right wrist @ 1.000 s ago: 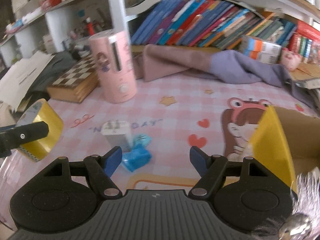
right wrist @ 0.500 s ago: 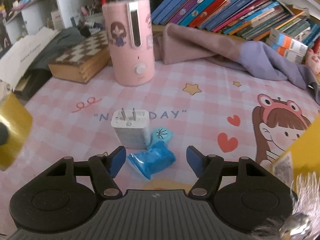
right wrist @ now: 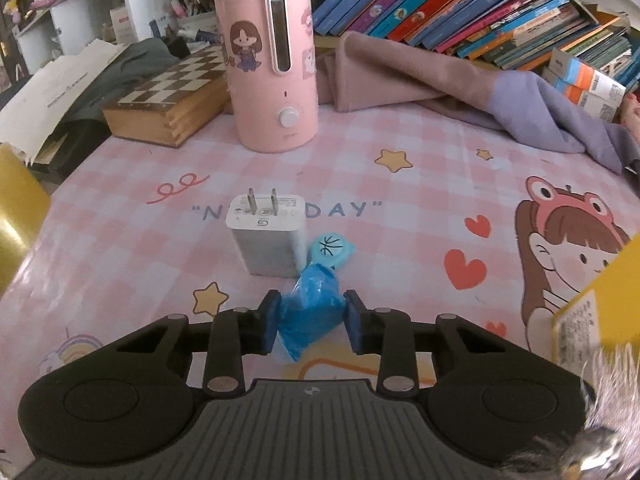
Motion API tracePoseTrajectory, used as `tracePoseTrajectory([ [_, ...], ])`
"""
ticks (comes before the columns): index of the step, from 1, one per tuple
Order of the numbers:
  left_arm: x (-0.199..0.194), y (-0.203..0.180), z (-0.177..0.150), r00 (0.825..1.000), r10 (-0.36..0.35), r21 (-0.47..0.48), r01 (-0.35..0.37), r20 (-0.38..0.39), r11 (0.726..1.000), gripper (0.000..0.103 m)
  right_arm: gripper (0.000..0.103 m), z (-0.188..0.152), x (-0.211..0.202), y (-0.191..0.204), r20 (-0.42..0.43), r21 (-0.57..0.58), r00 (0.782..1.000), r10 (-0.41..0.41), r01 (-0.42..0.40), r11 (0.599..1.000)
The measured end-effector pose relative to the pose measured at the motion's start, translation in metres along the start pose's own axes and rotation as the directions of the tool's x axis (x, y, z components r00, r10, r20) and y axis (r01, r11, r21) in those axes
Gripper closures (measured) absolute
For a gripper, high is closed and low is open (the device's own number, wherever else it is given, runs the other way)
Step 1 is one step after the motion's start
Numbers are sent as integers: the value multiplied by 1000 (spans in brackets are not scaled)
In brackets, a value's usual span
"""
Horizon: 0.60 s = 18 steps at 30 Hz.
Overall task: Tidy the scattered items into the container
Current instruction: 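Grasp the blue bag on the table with the right tool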
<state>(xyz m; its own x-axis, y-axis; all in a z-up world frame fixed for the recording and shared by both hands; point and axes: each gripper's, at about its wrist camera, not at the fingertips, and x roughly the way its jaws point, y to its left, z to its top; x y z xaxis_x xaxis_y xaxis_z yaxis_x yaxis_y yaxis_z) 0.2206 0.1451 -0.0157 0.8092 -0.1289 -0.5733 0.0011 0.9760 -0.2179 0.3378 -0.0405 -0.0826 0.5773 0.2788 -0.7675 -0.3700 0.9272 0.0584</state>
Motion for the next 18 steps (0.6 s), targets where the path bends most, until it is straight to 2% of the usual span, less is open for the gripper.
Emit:
tracePoseTrajectory([
  [6, -13, -8, -2, 999, -26, 16, 26, 22, 1000, 12, 72, -6, -28, 0, 31, 7, 1000, 2, -3, 1000],
  [18, -49, -27, -14, 996, -87, 54, 85, 37, 995, 12, 72, -26, -109, 2, 130, 51, 992, 0, -6, 999],
])
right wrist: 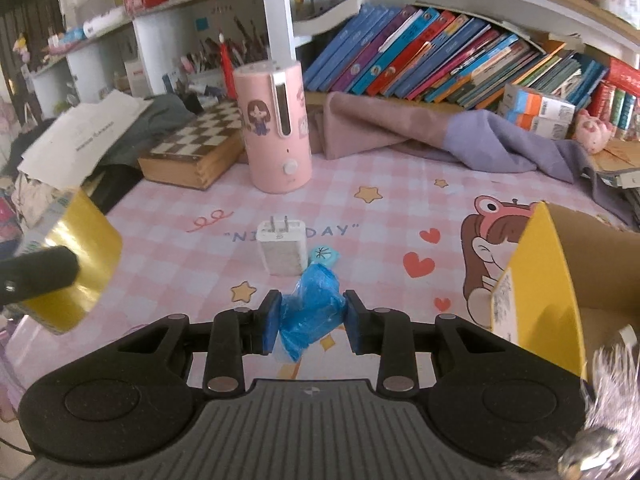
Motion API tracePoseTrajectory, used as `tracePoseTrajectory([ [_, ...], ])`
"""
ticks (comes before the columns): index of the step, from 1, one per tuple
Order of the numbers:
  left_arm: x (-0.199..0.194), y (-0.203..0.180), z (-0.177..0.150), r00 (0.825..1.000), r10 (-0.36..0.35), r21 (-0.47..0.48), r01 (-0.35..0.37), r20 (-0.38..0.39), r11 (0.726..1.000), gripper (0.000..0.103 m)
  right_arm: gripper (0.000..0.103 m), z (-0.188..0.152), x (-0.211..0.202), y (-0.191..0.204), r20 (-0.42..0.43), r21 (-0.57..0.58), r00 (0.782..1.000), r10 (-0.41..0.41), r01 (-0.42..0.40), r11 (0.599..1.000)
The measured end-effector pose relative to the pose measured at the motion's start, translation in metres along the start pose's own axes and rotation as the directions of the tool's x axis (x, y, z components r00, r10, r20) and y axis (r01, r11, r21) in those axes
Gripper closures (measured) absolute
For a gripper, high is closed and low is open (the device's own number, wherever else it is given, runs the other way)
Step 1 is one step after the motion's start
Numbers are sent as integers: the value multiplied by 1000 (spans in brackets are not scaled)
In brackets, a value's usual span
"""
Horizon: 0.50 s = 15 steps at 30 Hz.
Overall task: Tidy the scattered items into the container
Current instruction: 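Carry the tape roll and blue bag over the yellow box with both tools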
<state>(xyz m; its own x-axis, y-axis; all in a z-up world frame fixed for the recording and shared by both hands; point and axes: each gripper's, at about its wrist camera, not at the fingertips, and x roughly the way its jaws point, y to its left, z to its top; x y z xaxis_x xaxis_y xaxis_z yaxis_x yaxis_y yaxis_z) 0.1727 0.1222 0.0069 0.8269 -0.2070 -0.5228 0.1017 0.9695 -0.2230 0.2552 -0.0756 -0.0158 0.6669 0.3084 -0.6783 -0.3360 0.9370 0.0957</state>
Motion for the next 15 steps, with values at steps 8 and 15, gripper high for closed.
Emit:
tracePoseTrajectory([
  [8, -32, -12, -9, 999, -42, 28, 41, 17, 999, 12, 72, -17, -50, 14, 49, 23, 999, 11, -12, 1000],
  [15, -61, -15, -25, 998, -57, 37, 57, 20, 998, 12, 72, -41, -82, 31, 66, 34, 998, 4, -6, 999],
])
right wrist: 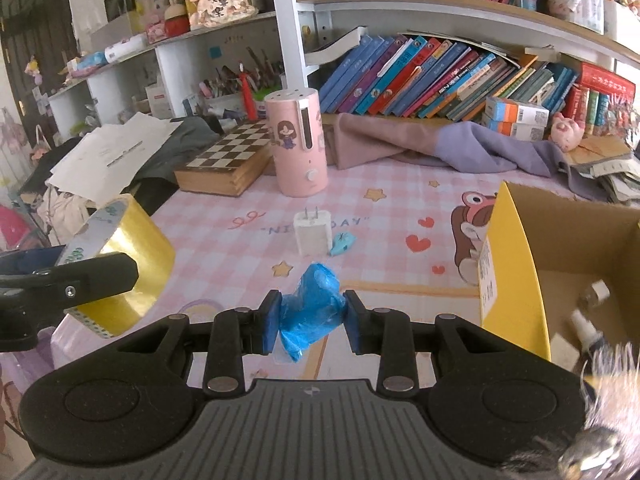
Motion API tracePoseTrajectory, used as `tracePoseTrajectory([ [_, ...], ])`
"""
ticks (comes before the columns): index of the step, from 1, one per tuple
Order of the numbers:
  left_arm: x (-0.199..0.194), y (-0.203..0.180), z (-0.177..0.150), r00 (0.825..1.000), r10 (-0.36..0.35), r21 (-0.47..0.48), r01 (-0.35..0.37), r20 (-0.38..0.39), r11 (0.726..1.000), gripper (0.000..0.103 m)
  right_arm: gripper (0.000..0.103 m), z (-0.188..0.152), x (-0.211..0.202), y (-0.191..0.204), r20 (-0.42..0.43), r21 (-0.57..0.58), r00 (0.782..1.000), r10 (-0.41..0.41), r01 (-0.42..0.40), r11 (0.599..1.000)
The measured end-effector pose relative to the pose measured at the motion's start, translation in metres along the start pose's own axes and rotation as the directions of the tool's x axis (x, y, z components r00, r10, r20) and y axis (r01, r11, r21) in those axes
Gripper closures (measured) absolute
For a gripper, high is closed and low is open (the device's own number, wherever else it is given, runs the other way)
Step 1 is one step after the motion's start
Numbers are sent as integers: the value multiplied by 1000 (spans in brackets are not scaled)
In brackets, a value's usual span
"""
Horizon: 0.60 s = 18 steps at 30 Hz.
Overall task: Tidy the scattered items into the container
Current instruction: 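Carry the tape roll and blue bag over the yellow box with both tools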
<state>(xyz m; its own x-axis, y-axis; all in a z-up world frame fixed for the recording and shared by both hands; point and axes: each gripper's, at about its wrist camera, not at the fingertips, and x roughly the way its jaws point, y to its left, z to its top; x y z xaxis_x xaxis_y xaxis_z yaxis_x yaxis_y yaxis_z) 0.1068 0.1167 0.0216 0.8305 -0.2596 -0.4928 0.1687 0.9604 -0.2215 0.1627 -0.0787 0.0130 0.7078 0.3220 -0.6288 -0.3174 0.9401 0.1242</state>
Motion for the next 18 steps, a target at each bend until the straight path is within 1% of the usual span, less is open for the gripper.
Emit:
tracePoseTrajectory([
  [8, -40, -1, -21, 1000, -7, -8, 7, 5, 1000, 12, 72, -27, -35, 23, 10, -13, 1000, -2, 2, 1000],
  [18, -74, -7, -40, 1000, -27, 3, 27, 8, 1000, 12, 72, -57, -69, 41, 15, -8, 1000, -13, 13, 1000],
])
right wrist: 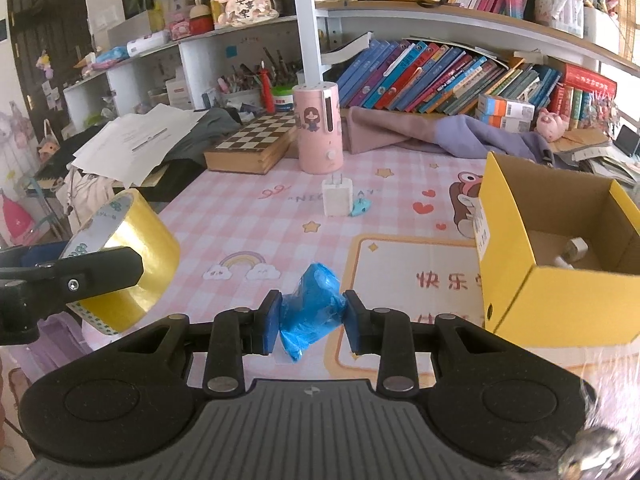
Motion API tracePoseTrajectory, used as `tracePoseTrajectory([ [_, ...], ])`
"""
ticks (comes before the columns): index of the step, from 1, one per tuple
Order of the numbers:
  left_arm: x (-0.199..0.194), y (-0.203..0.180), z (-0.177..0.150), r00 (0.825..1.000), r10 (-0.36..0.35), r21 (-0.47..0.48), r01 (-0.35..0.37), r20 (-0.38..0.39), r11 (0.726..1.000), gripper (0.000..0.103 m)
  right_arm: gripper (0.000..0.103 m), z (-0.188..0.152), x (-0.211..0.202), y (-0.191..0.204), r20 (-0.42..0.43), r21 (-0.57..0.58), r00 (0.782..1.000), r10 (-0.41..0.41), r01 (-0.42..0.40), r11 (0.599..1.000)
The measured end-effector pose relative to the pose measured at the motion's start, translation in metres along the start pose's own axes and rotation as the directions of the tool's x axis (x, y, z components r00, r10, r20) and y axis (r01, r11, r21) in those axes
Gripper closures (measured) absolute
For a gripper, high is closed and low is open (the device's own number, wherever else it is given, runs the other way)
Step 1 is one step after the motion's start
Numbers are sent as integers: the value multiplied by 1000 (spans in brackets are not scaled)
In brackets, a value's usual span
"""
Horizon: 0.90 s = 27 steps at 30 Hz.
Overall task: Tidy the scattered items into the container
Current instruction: 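Carry the tape roll and blue bag over the yellow box with both tools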
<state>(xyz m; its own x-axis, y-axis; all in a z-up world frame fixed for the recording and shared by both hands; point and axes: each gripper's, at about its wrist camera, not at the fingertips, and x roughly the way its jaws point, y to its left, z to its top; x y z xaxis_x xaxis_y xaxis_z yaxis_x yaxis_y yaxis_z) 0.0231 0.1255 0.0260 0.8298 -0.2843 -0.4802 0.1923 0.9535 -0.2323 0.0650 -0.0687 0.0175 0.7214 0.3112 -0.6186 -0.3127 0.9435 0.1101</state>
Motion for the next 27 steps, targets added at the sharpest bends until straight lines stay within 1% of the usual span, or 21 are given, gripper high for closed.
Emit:
tracePoseTrajectory([
  [9, -17, -9, -12, 1000, -19, 10, 19, -14, 1000, 12, 72, -20, -24, 7, 0, 15, 1000, -9, 9, 1000],
  [15, -15, -20, -18, 998, -52, 18, 52, -42, 998, 12, 73, -34, -37, 0, -6, 32, 1000, -31, 31, 999],
  [21, -8, -36, -21, 992, -102, 49, 106, -70, 993, 12, 73, -47, -48, -13, -15, 79, 997, -75, 76, 994],
  [27, 4, -59, -25, 976, -180, 91, 192, -119, 977, 12, 73, -65, -64, -33, -28, 149, 990, -140, 143, 979],
])
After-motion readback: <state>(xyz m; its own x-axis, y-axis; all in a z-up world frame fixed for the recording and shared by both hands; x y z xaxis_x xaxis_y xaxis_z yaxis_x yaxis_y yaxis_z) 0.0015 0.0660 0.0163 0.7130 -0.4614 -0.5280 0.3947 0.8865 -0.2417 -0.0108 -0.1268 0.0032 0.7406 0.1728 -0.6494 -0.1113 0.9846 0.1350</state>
